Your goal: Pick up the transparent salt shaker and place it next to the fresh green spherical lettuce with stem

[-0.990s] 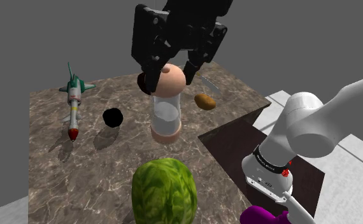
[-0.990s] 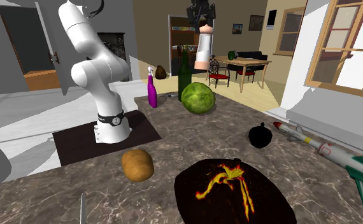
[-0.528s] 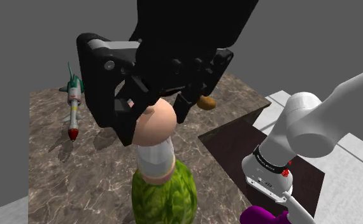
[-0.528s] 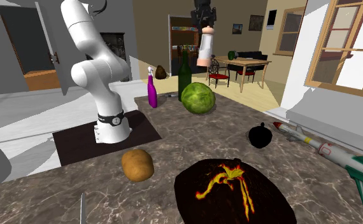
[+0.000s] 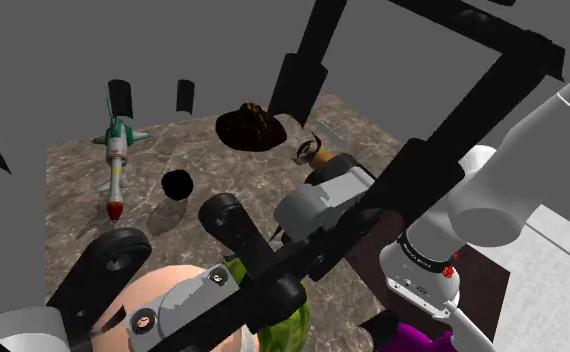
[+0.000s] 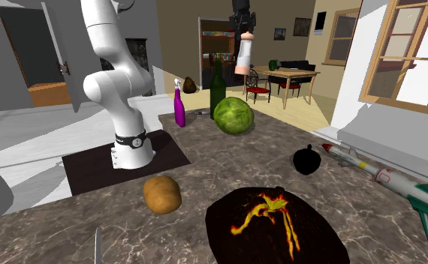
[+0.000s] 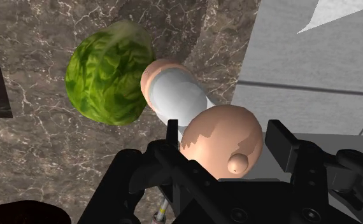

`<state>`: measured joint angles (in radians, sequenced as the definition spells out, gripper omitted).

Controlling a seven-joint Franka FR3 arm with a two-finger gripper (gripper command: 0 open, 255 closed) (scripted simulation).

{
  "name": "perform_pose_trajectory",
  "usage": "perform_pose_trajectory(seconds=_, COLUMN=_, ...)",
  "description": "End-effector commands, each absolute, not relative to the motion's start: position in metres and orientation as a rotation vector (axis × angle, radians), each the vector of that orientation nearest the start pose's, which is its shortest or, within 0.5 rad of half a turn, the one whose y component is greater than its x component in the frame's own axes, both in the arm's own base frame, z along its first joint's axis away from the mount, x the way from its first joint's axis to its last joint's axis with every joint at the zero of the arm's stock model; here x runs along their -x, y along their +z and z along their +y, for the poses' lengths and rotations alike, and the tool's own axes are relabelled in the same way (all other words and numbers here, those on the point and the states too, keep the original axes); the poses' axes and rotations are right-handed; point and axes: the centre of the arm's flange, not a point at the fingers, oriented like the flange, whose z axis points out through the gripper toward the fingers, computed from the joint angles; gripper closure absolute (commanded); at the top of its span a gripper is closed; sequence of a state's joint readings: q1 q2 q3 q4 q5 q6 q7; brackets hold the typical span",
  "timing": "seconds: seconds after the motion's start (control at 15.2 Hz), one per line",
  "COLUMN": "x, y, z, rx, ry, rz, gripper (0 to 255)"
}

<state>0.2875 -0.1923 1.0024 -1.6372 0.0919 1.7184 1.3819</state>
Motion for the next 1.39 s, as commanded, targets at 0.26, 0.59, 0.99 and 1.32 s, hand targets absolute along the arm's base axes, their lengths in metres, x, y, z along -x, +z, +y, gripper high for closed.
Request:
perform_pose_trajectory(seconds=0.26, x=-0.081, y=0.636, z=0.547, rx=2.967, ry=-0.166, rz=0.139, gripper=255)
perform_pose_trajectory(seconds=0.59, x=-0.081, y=0.609, z=0.547, rx=2.967, ry=-0.166, rz=0.139, gripper=255)
perform_pose_trajectory(seconds=0.99, x=-0.081, y=0.578, z=0.547, rx=2.967, ry=-0.166, rz=0.139, gripper=255)
perform_pose_trajectory(seconds=1.32, x=-0.081, y=0.551, z=0.547, rx=2.967, ry=-0.166, rz=0.139, gripper=255)
